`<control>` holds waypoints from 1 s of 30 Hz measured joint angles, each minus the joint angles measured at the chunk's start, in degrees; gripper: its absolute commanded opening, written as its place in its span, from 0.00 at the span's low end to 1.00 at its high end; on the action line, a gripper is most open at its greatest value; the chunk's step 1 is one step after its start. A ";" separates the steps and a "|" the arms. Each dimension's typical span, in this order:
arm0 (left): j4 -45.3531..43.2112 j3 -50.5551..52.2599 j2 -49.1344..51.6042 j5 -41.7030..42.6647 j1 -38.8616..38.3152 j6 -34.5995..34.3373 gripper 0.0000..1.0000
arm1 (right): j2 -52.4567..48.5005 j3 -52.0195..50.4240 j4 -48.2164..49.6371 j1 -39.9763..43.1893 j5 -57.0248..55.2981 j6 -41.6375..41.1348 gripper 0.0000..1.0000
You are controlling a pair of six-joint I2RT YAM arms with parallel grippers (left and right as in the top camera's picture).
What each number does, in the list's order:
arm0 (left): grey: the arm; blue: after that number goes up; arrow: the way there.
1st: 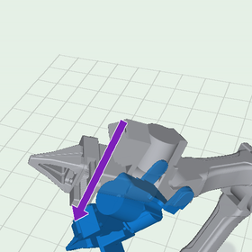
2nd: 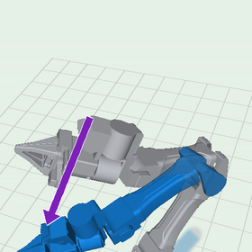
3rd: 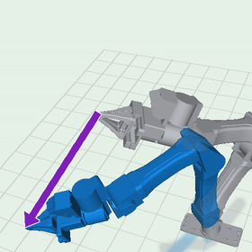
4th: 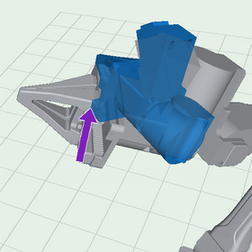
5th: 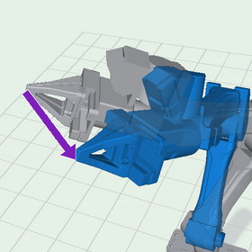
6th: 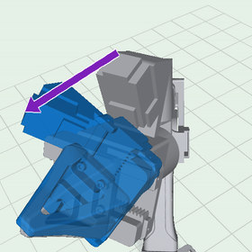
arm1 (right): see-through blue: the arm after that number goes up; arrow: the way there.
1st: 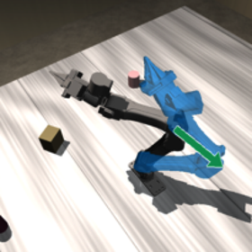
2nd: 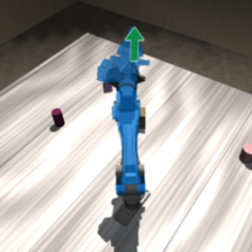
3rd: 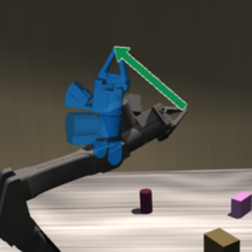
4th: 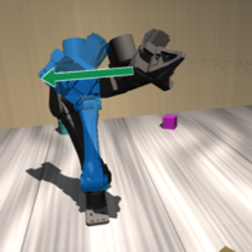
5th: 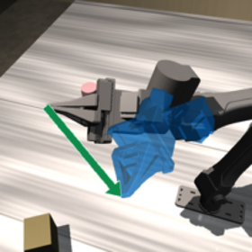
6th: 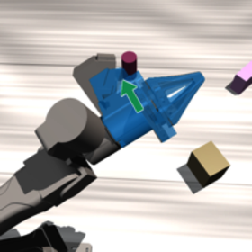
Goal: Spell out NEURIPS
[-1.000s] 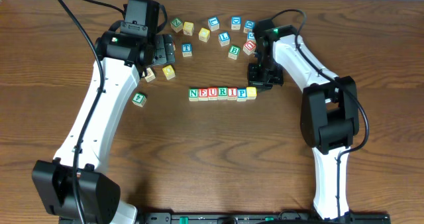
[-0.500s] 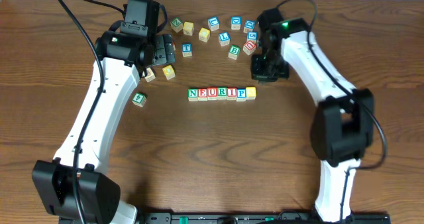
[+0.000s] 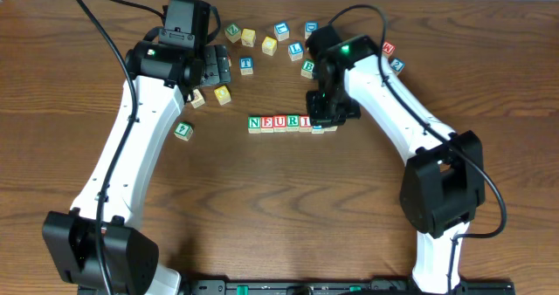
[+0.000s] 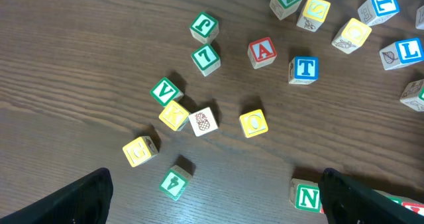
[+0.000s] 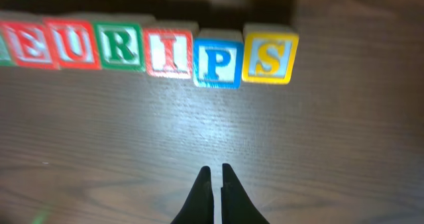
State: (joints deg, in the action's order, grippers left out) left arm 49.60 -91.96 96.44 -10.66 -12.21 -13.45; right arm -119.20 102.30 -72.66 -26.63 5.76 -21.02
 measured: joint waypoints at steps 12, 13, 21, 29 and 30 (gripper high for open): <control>-0.02 0.02 0.00 -0.02 0.02 0.00 0.97 | -0.02 -10.10 10.86 -2.71 -0.72 -2.03 0.01; 0.00 0.02 0.00 0.00 0.00 0.00 0.98 | -0.02 -10.93 12.11 -2.93 -0.94 -2.08 0.01; -0.02 0.00 0.00 -0.02 0.00 0.00 0.98 | -0.02 -16.37 18.58 -3.65 -4.15 -2.86 0.01; -0.02 0.02 0.00 0.00 0.00 0.00 0.97 | -0.02 -16.61 20.90 -3.65 -6.34 -3.56 0.01; -0.02 0.00 0.00 0.00 0.02 0.00 0.98 | -0.02 -16.61 21.11 -3.65 -6.60 -3.61 0.01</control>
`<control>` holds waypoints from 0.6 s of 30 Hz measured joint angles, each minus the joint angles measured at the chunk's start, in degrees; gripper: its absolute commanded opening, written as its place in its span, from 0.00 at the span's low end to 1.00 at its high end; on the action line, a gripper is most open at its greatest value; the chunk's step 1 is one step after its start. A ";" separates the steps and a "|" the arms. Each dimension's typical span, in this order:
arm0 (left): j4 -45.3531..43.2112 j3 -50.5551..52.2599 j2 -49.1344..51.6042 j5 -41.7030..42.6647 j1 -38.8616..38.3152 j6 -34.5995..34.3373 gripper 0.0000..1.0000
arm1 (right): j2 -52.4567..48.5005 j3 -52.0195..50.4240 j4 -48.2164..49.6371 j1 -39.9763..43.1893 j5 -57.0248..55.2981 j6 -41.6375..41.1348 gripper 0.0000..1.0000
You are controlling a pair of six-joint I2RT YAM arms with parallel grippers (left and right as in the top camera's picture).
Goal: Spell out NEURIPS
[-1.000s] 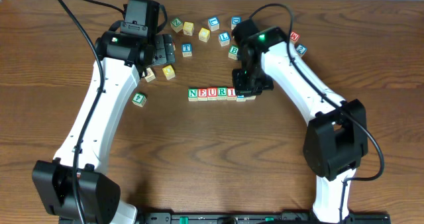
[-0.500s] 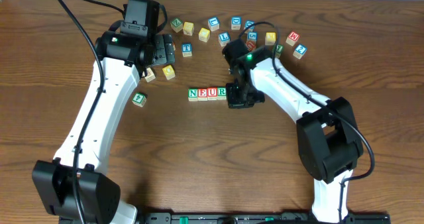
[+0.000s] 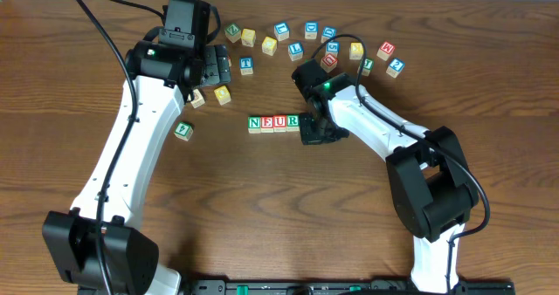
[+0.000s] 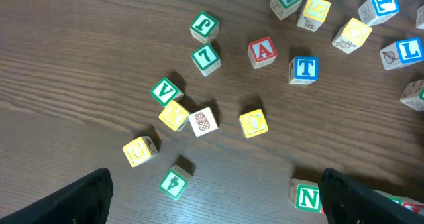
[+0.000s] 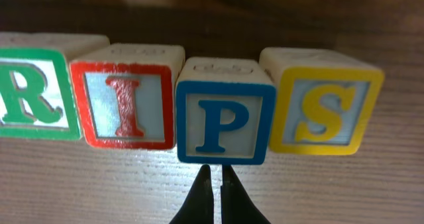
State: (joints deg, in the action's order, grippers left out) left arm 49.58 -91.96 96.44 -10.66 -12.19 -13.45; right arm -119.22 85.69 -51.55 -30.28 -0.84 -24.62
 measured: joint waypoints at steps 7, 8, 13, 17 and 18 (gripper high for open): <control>0.00 0.02 0.00 0.00 0.00 0.00 0.98 | 0.00 0.00 0.87 0.00 -0.72 -0.28 0.01; 0.00 0.02 0.00 -0.02 0.00 0.00 0.97 | 0.00 0.00 0.94 0.00 -0.74 -0.35 0.01; 0.00 0.00 0.00 0.00 0.00 0.00 0.98 | 0.00 0.00 1.81 0.00 -1.27 -0.39 0.01; 0.00 0.00 0.00 -0.02 -0.02 0.00 0.98 | 0.00 0.00 2.19 -0.02 -1.55 -0.42 0.01; 0.00 0.02 0.00 0.00 0.00 0.00 0.98 | 0.00 0.00 2.16 0.00 -1.57 -0.42 0.01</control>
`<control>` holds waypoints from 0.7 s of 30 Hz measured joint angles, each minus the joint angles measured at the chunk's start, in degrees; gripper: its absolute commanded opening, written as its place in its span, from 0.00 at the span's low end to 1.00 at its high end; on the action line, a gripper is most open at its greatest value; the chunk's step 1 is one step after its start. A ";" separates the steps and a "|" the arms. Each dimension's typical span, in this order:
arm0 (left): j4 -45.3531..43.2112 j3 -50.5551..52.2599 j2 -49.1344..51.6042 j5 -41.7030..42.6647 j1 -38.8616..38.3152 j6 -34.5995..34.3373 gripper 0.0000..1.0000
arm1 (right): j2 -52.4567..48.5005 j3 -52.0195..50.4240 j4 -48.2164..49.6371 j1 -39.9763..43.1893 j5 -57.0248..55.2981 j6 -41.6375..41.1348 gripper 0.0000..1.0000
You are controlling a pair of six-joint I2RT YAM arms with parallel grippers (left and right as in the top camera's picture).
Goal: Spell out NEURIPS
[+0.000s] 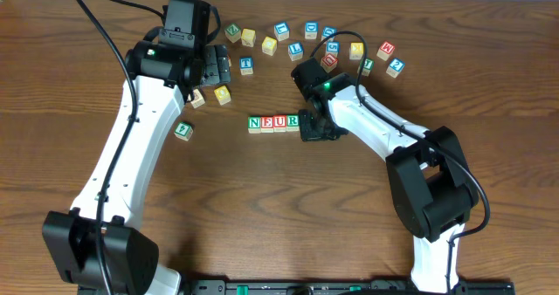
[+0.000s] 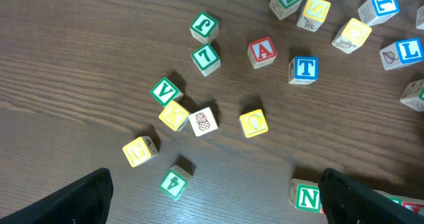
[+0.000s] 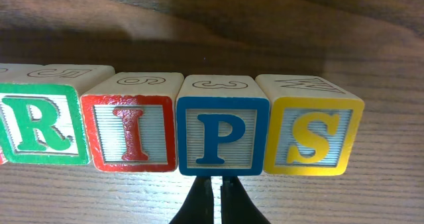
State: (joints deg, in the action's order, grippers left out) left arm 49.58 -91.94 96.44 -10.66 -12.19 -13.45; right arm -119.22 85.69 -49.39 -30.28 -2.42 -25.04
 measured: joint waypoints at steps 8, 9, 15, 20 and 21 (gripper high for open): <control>0.00 -0.02 0.00 0.00 0.00 0.00 0.98 | 0.00 0.00 0.17 0.00 0.02 0.00 0.01; 0.00 0.00 0.00 -0.02 -0.02 0.00 0.97 | 0.00 0.00 0.17 0.00 0.07 0.00 0.01; 0.00 -0.02 0.00 0.00 0.00 0.00 0.98 | 0.33 0.02 -0.37 0.04 0.50 0.00 0.02; 0.00 -0.02 0.00 -0.02 0.00 0.00 0.98 | 5.42 0.02 -0.55 0.85 0.76 -0.02 0.07; 0.00 -0.02 0.00 -0.02 -0.02 0.00 0.98 | 7.32 0.02 -0.63 1.29 0.87 -0.04 0.08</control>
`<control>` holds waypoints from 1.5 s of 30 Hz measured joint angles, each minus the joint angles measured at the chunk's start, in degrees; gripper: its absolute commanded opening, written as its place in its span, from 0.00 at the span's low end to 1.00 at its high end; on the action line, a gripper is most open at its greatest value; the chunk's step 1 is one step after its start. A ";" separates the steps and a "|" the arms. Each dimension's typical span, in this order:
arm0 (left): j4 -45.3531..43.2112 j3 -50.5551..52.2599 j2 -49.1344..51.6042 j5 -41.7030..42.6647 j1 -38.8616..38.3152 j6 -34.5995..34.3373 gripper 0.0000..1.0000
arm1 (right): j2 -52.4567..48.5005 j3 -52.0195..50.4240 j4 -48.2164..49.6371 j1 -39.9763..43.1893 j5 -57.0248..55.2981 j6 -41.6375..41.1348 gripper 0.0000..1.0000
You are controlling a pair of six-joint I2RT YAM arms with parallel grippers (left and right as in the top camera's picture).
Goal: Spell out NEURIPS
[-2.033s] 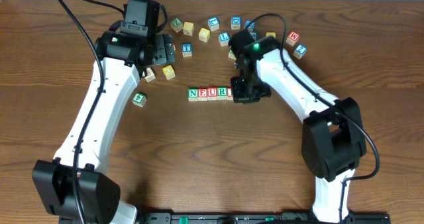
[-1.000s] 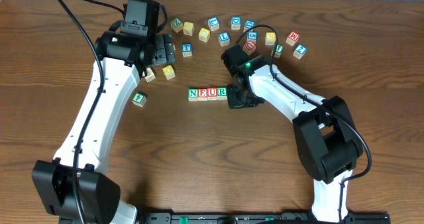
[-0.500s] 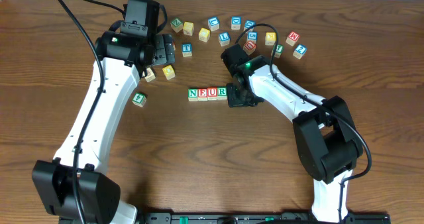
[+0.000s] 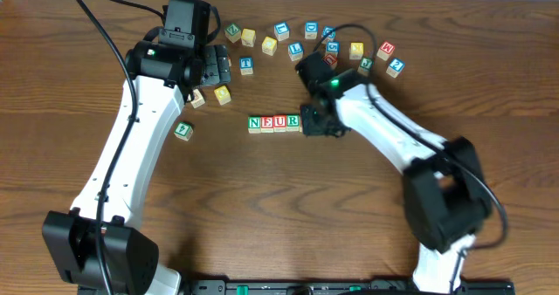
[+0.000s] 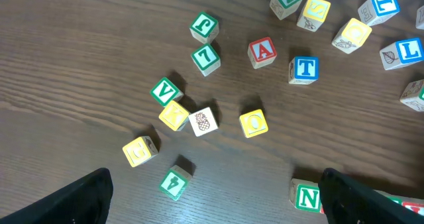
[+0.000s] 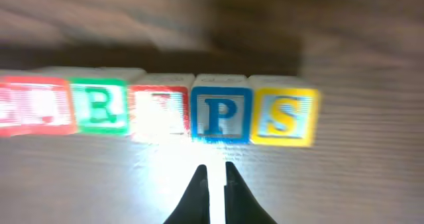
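Note:
A row of letter blocks lies mid-table. N, E, U and R show in the overhead view; my right gripper covers the rest. In the blurred right wrist view the row reads U, R, I, blue P, yellow S, all in line. My right gripper is shut, empty, a short way in front of P. My left gripper hangs open over the loose blocks, its fingers at the frame's edges, the N block by the right one.
Loose blocks lie scattered at the back: V, O, a 4, A, T and several more behind the row. A lone green block sits left of the row.
My right gripper has drawn back from the P block, which it was touching; the row now looks smaller and farther off. The left arm has not moved.
P first sat slightly forward of I and S, with my shut right gripper well back. Then the fingertips were against P. Then P stood flush in the row. Now the gripper is away from it and the row reads in line.

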State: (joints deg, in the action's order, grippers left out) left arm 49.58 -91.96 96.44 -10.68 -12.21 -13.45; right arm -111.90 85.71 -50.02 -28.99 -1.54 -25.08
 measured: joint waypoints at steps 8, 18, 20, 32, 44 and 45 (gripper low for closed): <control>0.00 0.00 0.00 0.00 0.02 0.00 0.98 | 12.28 0.44 -2.71 6.16 0.17 0.92 0.41; 0.00 0.02 0.00 0.00 0.00 0.00 0.98 | 27.65 0.42 -7.26 12.74 0.17 3.85 0.99; 0.00 0.02 0.00 0.00 0.00 0.00 0.98 | 31.65 0.46 -7.87 13.31 0.09 3.85 0.99; 0.02 0.00 0.00 0.02 0.02 0.00 0.98 | 45.29 0.48 -9.90 13.73 -4.68 6.54 0.99; 0.00 0.02 0.00 0.02 0.02 0.00 0.98 | 56.15 0.48 -9.97 13.77 -9.57 6.95 0.99; 0.00 0.02 0.00 0.02 0.02 0.00 0.98 | 56.35 0.48 -9.84 13.84 -10.08 6.97 0.99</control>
State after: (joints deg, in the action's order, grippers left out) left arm 49.58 -91.94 96.44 -10.66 -12.19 -13.45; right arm -55.55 86.19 -59.86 -15.16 -11.62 -18.11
